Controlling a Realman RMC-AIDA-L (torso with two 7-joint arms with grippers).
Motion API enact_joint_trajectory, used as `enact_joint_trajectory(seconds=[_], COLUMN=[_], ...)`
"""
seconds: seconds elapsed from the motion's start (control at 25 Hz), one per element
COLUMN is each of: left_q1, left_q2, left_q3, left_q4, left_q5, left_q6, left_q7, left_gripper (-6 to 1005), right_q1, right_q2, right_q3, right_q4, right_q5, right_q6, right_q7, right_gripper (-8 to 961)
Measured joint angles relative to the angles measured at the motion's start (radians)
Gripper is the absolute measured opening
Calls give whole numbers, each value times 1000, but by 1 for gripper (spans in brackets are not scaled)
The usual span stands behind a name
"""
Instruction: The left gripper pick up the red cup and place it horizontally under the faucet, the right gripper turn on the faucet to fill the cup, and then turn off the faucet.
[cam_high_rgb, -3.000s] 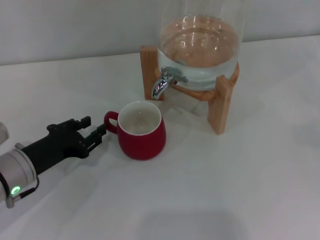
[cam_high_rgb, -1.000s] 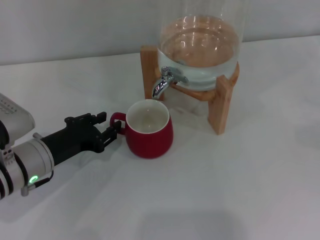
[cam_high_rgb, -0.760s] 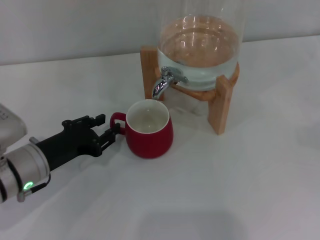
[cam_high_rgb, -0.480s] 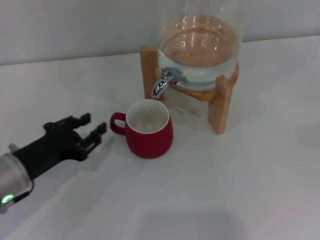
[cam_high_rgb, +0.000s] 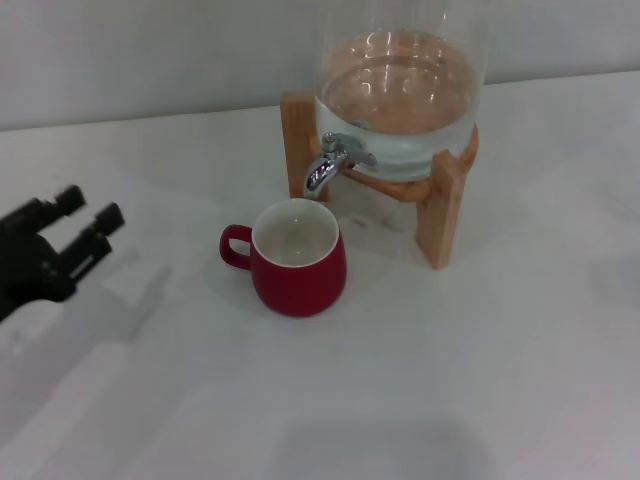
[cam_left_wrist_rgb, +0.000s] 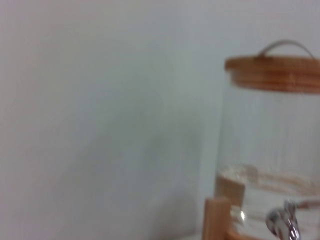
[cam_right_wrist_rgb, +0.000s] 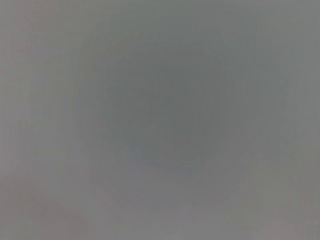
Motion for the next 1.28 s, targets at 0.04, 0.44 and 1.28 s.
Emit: enact_joint_trajectory(seconds=[0.04, 0.44, 1.28], left_q1=[0, -10, -25], left_q2=[0, 5, 5], left_q3=[-11, -100, -218], left_q4=[-2, -9, -117], left_q5=[-18, -63, -265], left_q6=[-6, -36, -114], left_q7=[0, -35, -13], left_gripper=[480, 760, 890], right_q1=[-5, -63, -31], right_q2=[-1, 6, 38], right_q3=[0, 5, -258], right_q4=[3, 86, 307], right_q5=[0, -41, -172], right_q6=[22, 220, 536], right_q7=[-1, 5, 192], right_gripper=[726, 730, 725])
